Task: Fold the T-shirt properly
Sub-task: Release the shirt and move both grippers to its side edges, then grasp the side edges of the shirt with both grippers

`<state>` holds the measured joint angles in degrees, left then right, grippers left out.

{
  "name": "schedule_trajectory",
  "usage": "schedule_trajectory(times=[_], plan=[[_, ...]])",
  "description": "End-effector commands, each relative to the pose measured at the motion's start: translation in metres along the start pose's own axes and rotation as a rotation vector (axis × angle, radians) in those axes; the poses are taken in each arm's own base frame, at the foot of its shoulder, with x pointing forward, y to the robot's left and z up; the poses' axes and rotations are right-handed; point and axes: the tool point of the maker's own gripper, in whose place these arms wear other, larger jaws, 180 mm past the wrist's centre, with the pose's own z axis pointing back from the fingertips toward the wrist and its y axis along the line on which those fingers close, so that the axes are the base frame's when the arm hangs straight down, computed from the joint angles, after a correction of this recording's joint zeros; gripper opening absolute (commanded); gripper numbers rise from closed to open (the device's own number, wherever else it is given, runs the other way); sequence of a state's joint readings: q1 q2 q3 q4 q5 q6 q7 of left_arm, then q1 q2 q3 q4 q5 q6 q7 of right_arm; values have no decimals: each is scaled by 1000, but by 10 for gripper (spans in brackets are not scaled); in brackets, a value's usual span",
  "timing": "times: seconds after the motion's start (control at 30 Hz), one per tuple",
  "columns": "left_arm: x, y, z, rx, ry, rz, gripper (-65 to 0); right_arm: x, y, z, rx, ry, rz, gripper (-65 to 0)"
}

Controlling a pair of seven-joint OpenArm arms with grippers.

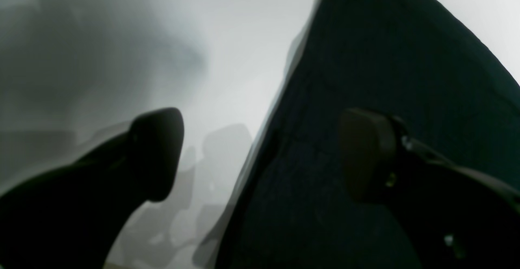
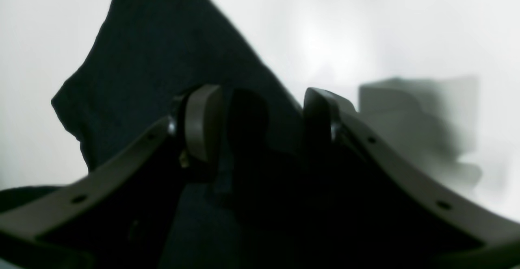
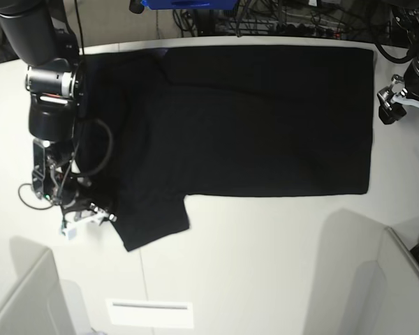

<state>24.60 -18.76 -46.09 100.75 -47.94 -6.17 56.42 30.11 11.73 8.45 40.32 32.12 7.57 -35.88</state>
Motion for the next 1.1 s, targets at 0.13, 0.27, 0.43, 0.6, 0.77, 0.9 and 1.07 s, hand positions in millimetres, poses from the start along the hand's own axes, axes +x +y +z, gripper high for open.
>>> schedule_trajectory(times=[0.13,0.27,0.43,0.6,0.77,0.9,1.07], plan=[[15,0,5,1,-39,-25,-81,5,14,0,23,0,12,-353],[14,1,5,1,-38,-24,-81,6,12,0,17,-2,11,-462],[24,-7,0,-16,-61,-23,-81,10,0,2,-3,-37,5,-650],[44,1,-21,33,-88,8,-81,8,-2,1,-7,-40,4,-650],[84,-9,-55,47,-96,-14,-81,7,-1,1,-6,-39,5,-650],[101,-34,-91,-2,-38,-15,-81,7,1,1,-4,-36,5,-650],[104,-65,-134,-52,73,20,-81,8,2,1,-1,-37,6,-650]])
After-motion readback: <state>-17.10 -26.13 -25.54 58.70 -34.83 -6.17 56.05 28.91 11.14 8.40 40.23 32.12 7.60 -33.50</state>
